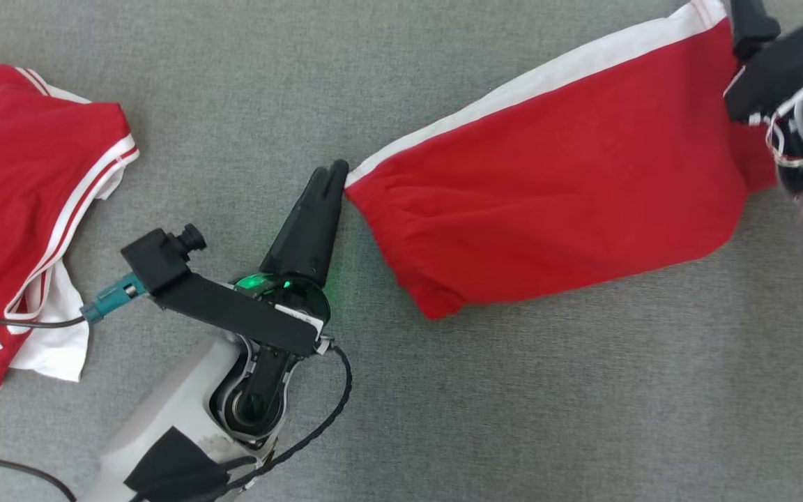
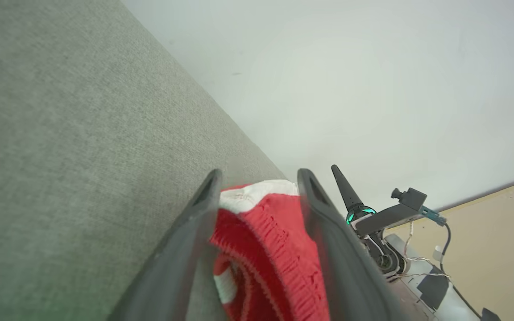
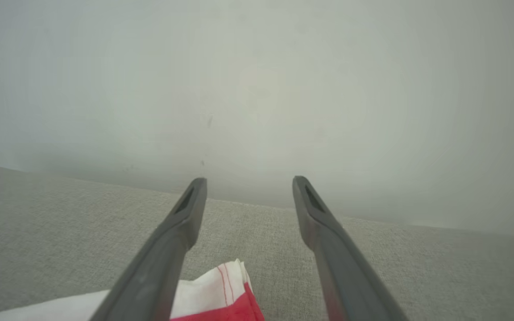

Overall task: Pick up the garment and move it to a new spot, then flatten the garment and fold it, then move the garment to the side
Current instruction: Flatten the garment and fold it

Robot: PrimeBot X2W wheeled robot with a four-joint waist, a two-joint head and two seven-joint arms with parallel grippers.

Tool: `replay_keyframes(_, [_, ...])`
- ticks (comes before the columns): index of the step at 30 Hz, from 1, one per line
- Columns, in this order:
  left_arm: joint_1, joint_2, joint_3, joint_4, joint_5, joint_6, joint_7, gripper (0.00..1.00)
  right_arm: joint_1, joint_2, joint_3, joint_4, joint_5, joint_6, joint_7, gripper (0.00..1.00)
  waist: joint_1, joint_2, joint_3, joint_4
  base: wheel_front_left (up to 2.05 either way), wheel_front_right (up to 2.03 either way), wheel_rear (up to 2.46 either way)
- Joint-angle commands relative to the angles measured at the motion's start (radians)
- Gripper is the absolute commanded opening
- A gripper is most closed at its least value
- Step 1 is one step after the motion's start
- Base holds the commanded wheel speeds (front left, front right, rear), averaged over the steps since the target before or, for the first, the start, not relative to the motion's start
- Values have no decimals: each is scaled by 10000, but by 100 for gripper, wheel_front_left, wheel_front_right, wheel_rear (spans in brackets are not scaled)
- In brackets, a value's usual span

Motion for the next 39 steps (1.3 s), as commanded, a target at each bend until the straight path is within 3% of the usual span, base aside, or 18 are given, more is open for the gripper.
replay_keyframes(1, [698, 407, -42, 577, 326, 318, -24, 100, 546, -15, -343, -311, -119, -12, -8, 100, 0, 0, -228, -183, 0, 0, 0])
replay_keyframes(5, [985, 625, 494, 344, 1958, 847, -66, 100, 1816, 171, -1666, -1435, -211, -12, -9, 100, 0, 0, -621, -456, 0, 0, 0])
replay_keyframes(9, [1811, 490, 1296, -596, 4169, 1471, -75, 100, 3107, 442, -2406, -2229, -224, -12, -10, 100, 0, 0, -974, -692, 0, 0, 0])
replay_keyframes(15, [3553, 287, 2251, -2047, 7004, 2183, -78, 100, 4470, 486, -2738, -2634, -142, -12, -11, 100, 0, 0, -1589, -644, 0, 0, 0])
replay_keyframes(21, [4798, 37, 2565, -2968, 8623, 2571, -78, 100, 5043, 285, -2744, -2207, 98, -12, -11, 100, 0, 0, -1964, -307, 0, 0, 0])
replay_keyframes(27, [5741, -308, 2492, -3388, 9350, 2602, -80, 100, 4935, -13, -2590, -1097, 211, -12, -13, 100, 0, 0, -2090, 348, 0, 0, 0])
replay_keyframes(38, [6028, -740, 2458, -3146, 9657, 2139, -81, 100, 3913, -71, -2274, 1515, 466, -12, 126, 100, 0, 0, -2048, 1223, 0, 0, 0])
replay_keyframes(39, [6025, -750, 2460, -3112, 9646, 2096, -79, 100, 3819, -58, -2299, 1715, 535, -12, 157, 96, 0, 0, -2043, 1261, 0, 0, 0])
